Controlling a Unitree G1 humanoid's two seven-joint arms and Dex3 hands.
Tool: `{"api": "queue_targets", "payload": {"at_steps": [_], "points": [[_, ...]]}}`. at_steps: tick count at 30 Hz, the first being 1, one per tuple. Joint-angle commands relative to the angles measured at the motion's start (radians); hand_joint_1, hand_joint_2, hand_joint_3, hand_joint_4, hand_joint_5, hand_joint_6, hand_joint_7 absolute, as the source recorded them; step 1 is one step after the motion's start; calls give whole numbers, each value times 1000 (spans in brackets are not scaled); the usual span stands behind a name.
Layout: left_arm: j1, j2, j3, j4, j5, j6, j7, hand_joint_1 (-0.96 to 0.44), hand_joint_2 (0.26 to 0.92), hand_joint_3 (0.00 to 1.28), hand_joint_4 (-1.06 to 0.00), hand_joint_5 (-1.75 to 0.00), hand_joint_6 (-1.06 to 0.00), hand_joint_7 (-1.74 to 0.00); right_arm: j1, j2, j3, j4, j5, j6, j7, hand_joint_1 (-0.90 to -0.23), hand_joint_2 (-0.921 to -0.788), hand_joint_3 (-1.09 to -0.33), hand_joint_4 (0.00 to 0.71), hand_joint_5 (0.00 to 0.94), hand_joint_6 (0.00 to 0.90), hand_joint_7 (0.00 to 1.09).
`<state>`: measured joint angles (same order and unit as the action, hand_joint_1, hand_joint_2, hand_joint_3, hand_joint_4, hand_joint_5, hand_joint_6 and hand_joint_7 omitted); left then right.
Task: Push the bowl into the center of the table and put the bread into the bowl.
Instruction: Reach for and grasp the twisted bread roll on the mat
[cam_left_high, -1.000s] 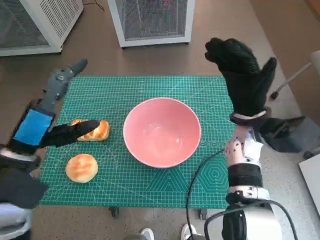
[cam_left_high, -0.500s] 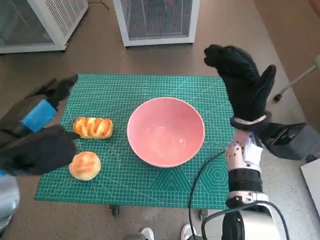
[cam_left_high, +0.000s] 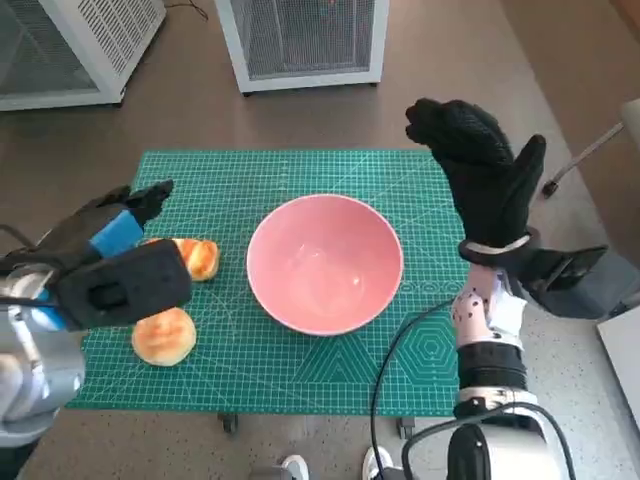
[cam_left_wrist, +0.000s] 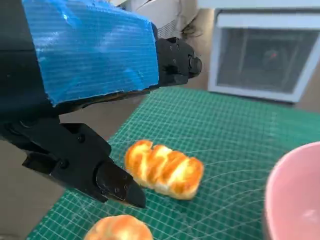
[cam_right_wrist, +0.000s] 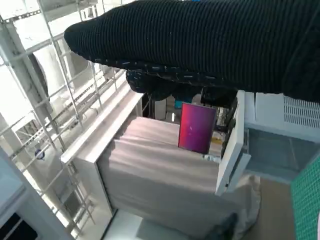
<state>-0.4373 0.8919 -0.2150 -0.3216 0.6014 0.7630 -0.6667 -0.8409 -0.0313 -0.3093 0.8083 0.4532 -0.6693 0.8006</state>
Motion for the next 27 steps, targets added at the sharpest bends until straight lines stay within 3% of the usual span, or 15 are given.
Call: {"api": "queue_targets", "payload": {"at_steps": [1,13,27], "points": [[-38,-25,-34,80,26,-27,12,-37,699,2,-16,-3,-191,-23,32,3,4,-5,11,20,-5,-522,-921,-507,327,4,500,12],[-83,-90,-77,296,38,-139,66,-80,700,2,-20,-3,-185,-9,38,-7,1,-5,20,11,-5,-523,-921,-506,328,3,501,12],[-138,-165,-127,571,71,-294,181,-92,726,11,-163,-22,-250,-22,43,-3,1,-14,23,5,-8,-522,-921,-511,327,2,500,10]]}}
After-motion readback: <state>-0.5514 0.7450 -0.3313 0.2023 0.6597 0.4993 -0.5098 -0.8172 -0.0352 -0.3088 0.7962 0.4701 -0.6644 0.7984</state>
